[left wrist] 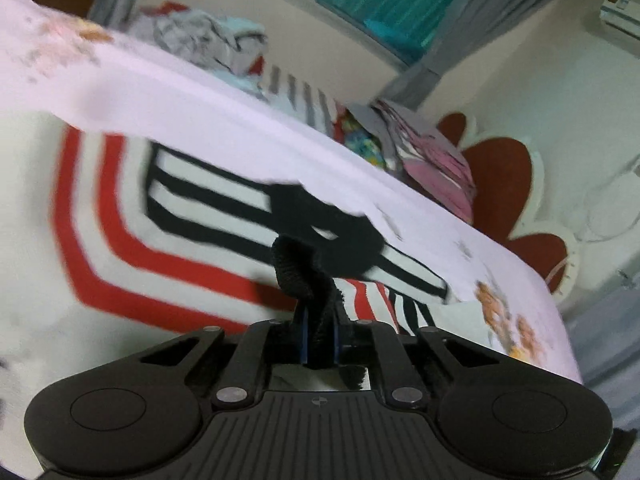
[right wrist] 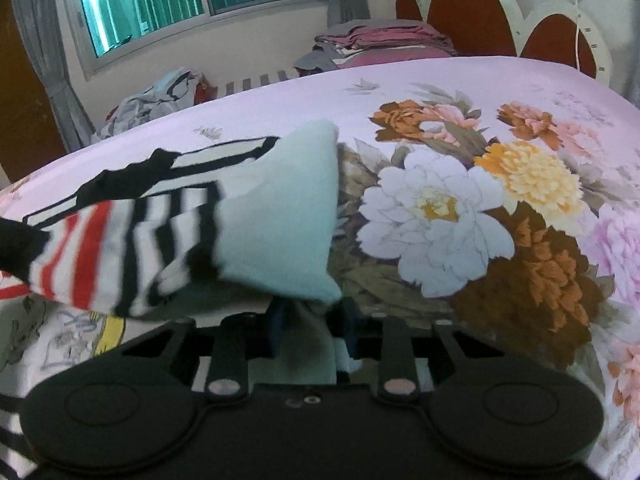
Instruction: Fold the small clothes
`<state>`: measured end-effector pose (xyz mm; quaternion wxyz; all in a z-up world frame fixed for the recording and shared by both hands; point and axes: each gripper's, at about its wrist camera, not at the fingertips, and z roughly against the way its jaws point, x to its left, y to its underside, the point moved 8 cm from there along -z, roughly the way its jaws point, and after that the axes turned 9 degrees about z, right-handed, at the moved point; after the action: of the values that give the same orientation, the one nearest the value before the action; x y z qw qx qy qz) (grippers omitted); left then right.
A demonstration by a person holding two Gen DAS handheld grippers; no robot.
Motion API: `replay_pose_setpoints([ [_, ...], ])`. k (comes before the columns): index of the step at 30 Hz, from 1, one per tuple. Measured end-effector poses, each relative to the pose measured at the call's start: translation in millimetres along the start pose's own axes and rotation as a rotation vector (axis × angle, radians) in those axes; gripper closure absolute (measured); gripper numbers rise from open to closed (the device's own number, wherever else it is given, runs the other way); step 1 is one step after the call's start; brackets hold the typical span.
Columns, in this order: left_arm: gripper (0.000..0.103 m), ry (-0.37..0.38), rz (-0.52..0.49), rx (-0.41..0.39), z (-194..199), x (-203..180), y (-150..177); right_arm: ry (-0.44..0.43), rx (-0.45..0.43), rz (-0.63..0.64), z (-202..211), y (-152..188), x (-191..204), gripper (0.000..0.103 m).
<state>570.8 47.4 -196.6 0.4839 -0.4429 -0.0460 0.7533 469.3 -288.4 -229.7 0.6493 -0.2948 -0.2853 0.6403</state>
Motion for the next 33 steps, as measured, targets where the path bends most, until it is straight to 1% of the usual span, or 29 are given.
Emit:
replay_pose_setpoints([
  [3, 0.093, -0.057, 0.023, 0.002, 2, 28, -6, -0.007, -0.014, -0.001, 4, -3, 2, 0.084],
  [5, 0.095, -0.095, 0.021, 0.02, -2, 43, -1, -0.013, -0.019, 0.002, 6, -4, 2, 0.086],
  [8, 0.095, -0.126, 0.026, 0.039, -13, 54, 6, 0.008, 0.025, -0.01, -1, 7, -7, 0.088],
  [10, 0.095, -0.142, 0.016, 0.048, -17, 52, 9, 0.0, 0.028, -0.014, -1, 9, -9, 0.088],
  [12, 0.095, -0.149, 0.003, 0.021, -13, 46, 5, -0.015, 0.039, 0.002, 3, 8, -8, 0.086],
  [14, 0.094, -0.16, -0.003, -0.017, -3, 40, 1, -0.034, 0.028, -0.022, 15, 6, -12, 0.078],
  [15, 0.089, -0.164, -0.012, -0.036, 5, 40, 0, -0.041, 0.015, -0.027, 21, 4, -14, 0.074],
  [16, 0.081, -0.165, -0.023, -0.056, 10, 37, -3, -0.045, -0.002, -0.027, 28, 2, -16, 0.072],
  [17, 0.056, -0.164, -0.041, -0.079, 15, 32, -5, -0.047, -0.021, -0.022, 34, -1, -18, 0.068],
  [18, 0.032, -0.159, -0.055, -0.093, 21, 30, -7, -0.039, -0.038, -0.008, 37, -7, -19, 0.067],
  [19, 0.026, -0.15, -0.07, -0.101, 23, 24, -9, -0.035, -0.047, 0.004, 37, -13, -21, 0.067],
  [21, 0.026, -0.117, -0.109, -0.101, 20, 11, -7, -0.036, -0.057, 0.004, 27, -27, -26, 0.056],
  [22, 0.026, -0.107, -0.119, -0.089, 16, 6, -4, -0.041, -0.059, -0.007, 19, -34, -28, 0.055],
  [26, 0.026, -0.089, -0.134, -0.018, -12, -4, 12, -0.077, -0.045, -0.055, -22, -60, -30, 0.056],
  [29, 0.026, -0.111, -0.164, 0.012, -30, -1, 22, -0.101, -0.016, -0.081, -58, -75, -26, 0.056],
  [31, 0.026, -0.121, -0.186, 0.011, -35, 3, 27, -0.099, -0.006, -0.108, -78, -84, -26, 0.056],
  [33, 0.026, -0.119, -0.243, -0.001, -38, 4, 30, -0.108, 0.008, -0.158, -95, -90, -27, 0.056],
])
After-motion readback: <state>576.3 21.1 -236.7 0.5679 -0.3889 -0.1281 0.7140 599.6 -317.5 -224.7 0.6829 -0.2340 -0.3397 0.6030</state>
